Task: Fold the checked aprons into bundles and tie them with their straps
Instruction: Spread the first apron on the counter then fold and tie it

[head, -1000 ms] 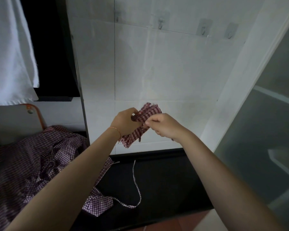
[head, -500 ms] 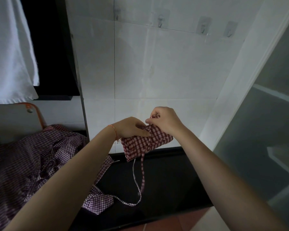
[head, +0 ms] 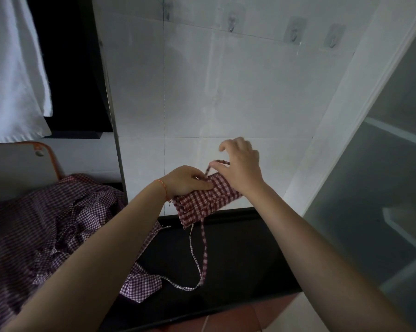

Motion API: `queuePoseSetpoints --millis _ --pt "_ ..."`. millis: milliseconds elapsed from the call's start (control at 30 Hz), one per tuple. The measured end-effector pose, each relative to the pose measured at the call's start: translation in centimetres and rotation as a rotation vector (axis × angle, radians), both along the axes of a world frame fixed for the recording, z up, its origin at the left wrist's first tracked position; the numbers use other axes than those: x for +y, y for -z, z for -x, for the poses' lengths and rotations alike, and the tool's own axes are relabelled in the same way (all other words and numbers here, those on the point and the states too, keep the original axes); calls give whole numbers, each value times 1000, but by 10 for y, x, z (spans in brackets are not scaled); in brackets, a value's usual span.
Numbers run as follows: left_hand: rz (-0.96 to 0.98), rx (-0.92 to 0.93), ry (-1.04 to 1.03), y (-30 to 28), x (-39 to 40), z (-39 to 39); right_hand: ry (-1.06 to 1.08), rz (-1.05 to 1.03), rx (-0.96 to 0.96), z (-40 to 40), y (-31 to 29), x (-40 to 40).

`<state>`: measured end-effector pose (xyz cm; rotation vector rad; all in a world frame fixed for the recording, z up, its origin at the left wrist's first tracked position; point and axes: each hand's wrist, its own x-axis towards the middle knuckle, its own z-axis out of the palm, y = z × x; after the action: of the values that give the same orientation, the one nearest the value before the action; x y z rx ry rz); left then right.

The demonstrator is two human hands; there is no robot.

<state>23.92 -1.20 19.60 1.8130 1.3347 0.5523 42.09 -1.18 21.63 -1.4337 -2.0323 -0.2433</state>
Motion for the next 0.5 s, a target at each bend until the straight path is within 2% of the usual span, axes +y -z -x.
queuePoseSetpoints --millis 67,100,200,267,367,500 --pt "59 -140 -139 4 4 6 80 -118 24 -4 -2 -2" --pt "90 -221 -203 5 4 8 111 -64 48 -6 -3 -2" --pt "140 -374 -288 3 2 8 133 428 168 -4 -5 -5" --pt "128 -390 -300 1 0 4 78 630 305 0 -1 -9" --pt "71 -374 -335 1 3 2 60 705 660 1 0 -12" --pt "-15 -198 -337 9 6 6 -129 803 1365 -8 -16 -6"
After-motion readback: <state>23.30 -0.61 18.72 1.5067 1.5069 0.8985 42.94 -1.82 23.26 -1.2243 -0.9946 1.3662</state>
